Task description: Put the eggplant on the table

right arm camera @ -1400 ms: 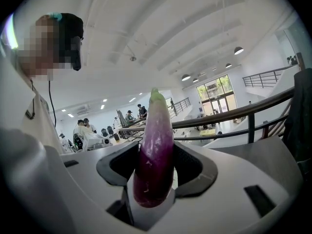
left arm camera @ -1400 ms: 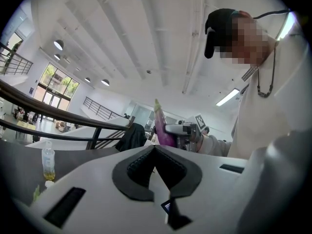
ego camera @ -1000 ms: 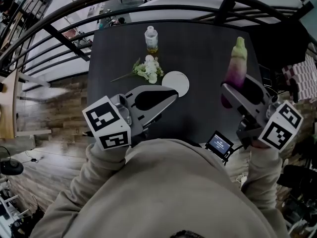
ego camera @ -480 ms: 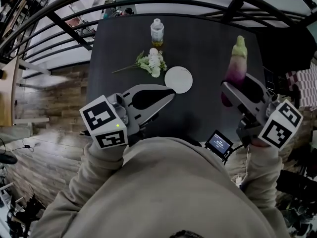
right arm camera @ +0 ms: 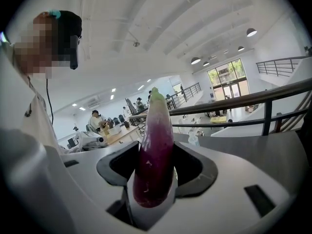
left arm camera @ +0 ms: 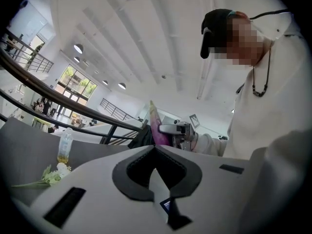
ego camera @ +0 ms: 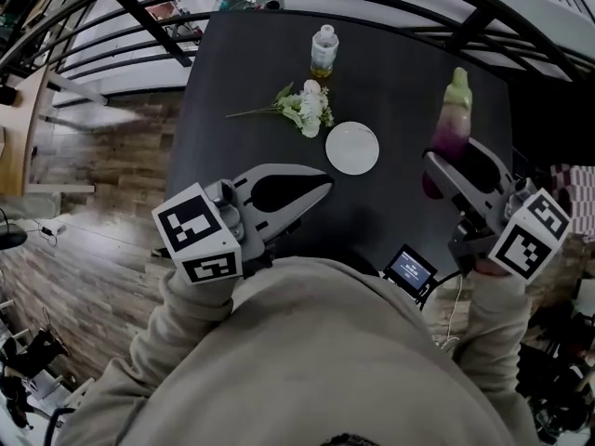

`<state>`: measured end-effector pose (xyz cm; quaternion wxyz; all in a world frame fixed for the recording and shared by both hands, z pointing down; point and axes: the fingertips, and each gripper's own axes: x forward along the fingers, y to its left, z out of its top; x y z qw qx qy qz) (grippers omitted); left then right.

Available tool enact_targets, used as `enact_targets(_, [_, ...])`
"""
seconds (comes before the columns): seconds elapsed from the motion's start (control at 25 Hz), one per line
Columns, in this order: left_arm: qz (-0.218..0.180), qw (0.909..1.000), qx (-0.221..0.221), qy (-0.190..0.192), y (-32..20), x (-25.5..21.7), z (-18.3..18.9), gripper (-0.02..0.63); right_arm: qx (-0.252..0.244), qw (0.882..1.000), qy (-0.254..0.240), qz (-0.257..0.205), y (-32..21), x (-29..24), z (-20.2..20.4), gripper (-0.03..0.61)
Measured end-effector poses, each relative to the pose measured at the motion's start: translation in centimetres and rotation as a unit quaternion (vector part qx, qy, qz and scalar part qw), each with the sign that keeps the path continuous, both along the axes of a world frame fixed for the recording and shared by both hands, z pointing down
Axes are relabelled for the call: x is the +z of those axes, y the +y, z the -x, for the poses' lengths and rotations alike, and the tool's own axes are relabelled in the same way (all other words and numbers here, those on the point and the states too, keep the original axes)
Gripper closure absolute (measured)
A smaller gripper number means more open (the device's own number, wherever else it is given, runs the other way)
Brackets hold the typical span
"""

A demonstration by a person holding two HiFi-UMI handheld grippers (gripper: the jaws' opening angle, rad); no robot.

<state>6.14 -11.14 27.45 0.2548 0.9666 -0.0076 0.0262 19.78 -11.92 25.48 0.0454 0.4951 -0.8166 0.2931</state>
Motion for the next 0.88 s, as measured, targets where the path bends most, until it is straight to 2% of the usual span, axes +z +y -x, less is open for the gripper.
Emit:
enact_targets(0.28, [0.015,0.9987,-0.048,-0.003,-0.8,1.1,1.6,0.607,-0.041,0.999,0.000,0.027,-2.1,2.9,0.8,0.348])
enact_targets(0.88, [0.052,0.9924,-0.109,-0.024,0.0,3.9,4.9,0.607,-0.086,0.993,0.012,0.075,-4.8,8.2,1.4,0.348])
